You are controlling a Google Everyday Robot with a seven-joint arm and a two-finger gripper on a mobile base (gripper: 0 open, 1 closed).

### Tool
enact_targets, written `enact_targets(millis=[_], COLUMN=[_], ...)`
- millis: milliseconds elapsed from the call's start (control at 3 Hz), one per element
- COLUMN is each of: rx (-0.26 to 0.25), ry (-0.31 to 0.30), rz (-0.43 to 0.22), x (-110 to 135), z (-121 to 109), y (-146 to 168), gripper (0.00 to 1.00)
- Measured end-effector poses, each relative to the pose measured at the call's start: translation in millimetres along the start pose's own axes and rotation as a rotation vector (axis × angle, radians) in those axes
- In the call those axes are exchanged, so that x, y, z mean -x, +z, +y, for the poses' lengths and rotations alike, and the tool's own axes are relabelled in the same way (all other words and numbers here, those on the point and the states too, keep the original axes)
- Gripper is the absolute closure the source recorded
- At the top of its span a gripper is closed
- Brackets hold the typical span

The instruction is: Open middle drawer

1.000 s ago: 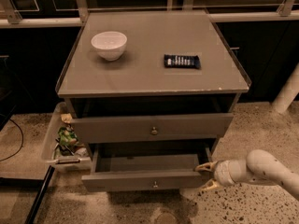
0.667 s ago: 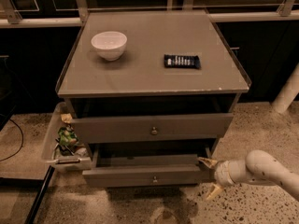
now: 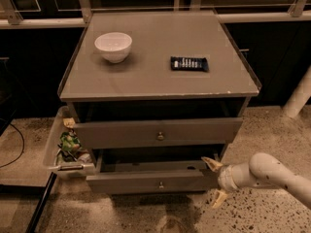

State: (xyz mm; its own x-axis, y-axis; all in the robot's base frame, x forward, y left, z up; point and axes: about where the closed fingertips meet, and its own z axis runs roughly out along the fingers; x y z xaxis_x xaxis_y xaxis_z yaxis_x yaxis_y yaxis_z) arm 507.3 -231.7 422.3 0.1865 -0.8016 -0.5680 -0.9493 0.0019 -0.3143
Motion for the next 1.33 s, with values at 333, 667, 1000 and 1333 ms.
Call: enact_targets(millis=[333,667,1000,1333], rx=[0.017,0.045,0.064,0.065], ry=[-0.012,-0.002,0.027,0.027], rz=[-0.004,-0.007,-0.003,-0.003], x=[5.3,2.8,-8.4,-8.8], z=[-4.6,-3.5,-0.7,-0.6], y=[9.7,22.5,34.1,34.4], gripper=[0.00,0.00,0.00,0.18])
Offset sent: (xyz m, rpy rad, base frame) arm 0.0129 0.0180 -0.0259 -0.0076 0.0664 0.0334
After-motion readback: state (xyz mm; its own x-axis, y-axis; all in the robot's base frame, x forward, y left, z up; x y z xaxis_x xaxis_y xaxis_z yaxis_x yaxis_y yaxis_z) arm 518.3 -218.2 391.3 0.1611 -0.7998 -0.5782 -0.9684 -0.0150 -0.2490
